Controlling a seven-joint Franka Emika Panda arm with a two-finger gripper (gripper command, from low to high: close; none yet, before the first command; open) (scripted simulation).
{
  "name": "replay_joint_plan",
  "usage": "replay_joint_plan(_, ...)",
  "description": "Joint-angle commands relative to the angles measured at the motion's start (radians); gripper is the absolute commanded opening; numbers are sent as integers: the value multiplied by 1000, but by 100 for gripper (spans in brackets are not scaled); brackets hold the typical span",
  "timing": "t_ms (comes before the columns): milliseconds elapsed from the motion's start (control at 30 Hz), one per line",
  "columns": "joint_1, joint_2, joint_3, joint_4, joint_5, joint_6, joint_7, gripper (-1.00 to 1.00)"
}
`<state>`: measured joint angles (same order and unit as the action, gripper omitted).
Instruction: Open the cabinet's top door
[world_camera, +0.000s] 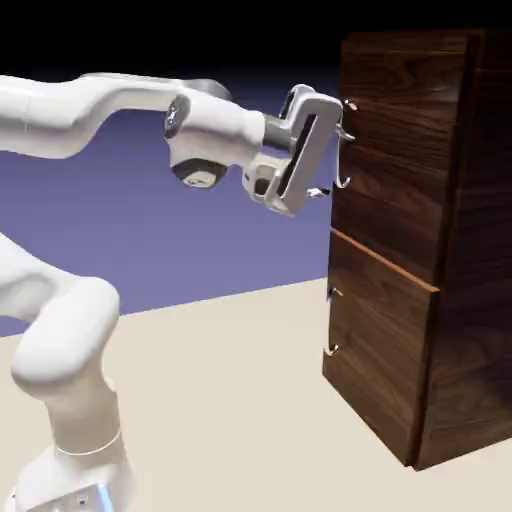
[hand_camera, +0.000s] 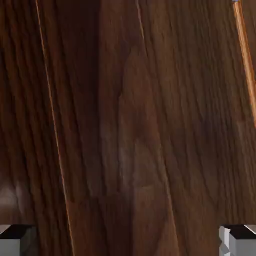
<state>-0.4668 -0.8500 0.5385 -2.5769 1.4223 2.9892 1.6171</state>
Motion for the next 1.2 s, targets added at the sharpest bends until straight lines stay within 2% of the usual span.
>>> replay_joint_plan(0,-15,-9,16,7,44,-1,27,0)
replay_joint_plan(733,-337,-197,379,164,1000,-34,616,0)
replay_joint_plan(1000,-528,-147,485,284,1074,-87,610,0)
replay_joint_plan(1033,-528,-147,485,284,1074,-87,610,-100)
replay_joint_plan(1167,-419,-155,389,187,1024,-179,598,-100)
